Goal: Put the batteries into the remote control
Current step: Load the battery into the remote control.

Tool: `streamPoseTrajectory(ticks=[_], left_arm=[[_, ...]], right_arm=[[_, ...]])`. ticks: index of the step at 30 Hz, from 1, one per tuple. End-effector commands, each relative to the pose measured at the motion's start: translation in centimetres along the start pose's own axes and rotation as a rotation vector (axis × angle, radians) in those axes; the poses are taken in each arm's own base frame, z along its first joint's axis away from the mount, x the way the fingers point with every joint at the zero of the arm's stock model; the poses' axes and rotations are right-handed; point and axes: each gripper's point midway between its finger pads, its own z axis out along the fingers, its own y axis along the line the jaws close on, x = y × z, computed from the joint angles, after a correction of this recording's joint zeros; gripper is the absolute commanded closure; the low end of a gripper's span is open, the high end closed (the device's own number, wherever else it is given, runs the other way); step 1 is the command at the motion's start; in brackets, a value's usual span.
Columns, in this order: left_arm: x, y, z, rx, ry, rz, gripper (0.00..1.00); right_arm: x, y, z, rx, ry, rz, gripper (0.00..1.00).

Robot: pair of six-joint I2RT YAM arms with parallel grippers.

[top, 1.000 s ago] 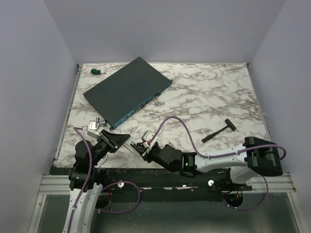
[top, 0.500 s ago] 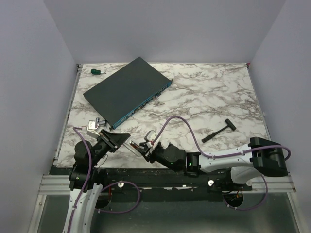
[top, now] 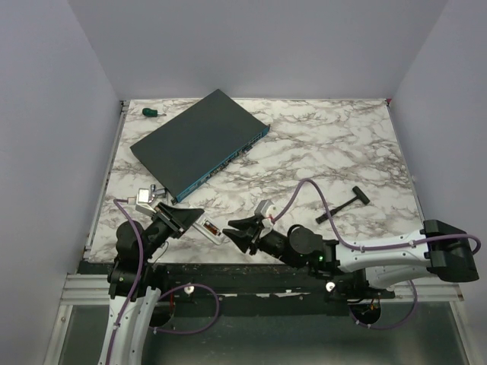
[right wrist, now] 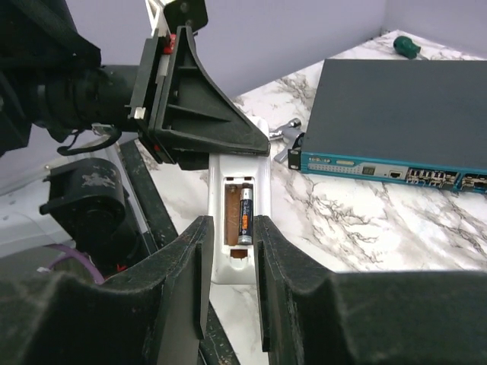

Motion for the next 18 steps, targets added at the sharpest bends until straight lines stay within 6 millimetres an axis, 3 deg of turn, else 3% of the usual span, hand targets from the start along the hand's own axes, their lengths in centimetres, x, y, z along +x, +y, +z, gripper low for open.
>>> streamPoseTrajectory(ticks=[1,9,18], left_arm=[[0.0,-1.8,-0.3,0.079,0.005,0.049,1.00],[0.4,-2.1,0.0,0.120,0.038,0.057,1.00],[0.3,-1.3,0.0,0.061,0.034,0.071,1.00]], right_arm=[[-1.2,-0.1,-1.1,-0.003,-0.053,0.047,0.65],[0.6,0.1,-1.2,-0.012,0.001,0.048,0.66],[2.2,1.8,1.8,-0.042,0.128,-0.039,0.69]])
